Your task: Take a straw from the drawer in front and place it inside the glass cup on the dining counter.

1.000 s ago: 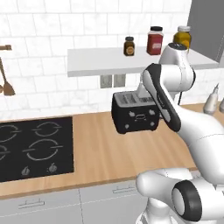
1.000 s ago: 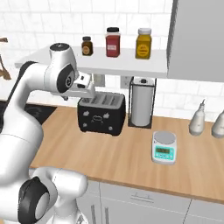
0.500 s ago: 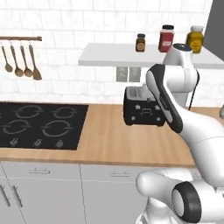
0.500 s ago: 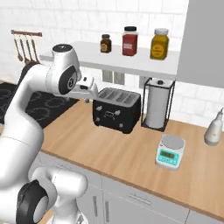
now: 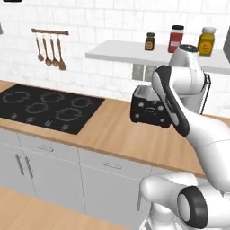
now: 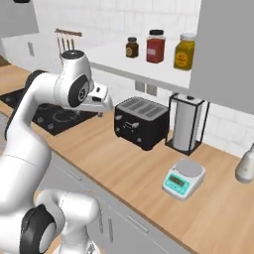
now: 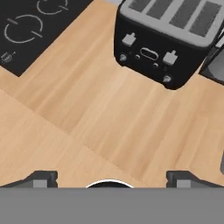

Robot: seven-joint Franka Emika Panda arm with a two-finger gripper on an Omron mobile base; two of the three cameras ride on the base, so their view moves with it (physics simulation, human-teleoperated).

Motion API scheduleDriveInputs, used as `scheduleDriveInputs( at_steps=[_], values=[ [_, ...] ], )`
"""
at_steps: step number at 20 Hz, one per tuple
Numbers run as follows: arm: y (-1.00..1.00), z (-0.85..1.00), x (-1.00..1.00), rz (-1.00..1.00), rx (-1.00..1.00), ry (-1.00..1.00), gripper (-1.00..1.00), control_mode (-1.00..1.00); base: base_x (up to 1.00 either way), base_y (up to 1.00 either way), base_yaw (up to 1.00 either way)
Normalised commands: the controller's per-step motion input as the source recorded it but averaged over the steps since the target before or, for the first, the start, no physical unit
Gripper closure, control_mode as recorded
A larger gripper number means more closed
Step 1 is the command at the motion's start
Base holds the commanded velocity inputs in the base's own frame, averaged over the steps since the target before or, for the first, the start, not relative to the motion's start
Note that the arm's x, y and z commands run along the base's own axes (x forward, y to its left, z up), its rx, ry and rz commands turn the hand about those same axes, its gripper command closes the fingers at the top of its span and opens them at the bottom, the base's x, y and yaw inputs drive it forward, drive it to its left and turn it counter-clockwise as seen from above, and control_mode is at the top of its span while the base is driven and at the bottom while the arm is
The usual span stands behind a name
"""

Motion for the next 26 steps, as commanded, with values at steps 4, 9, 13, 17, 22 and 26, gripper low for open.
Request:
scheduleDriveInputs(
  at_steps=[4,9,13,17,22,26],
  values=[
    [0.00,0.00,0.00,0.00,0.00,0.00,-1.00,1.00,-0.03,-0.49,0.51],
    [0.00,0.00,0.00,0.00,0.00,0.00,-1.00,1.00,-0.01,-0.51,0.47],
    [0.00,0.00,0.00,0.00,0.00,0.00,-1.00,1.00,0.00,-0.54,0.42],
    [-0.03,0.00,0.00,0.07,0.00,0.00,-1.00,-1.00,0.00,-0.32,0.27],
    [0.51,0.00,-0.02,0.17,-0.10,0.00,-1.00,-1.00,0.00,0.00,0.00],
    [0.95,-0.11,-0.04,0.06,-0.26,0.00,-1.00,-1.00,0.00,0.00,0.00]
  ],
)
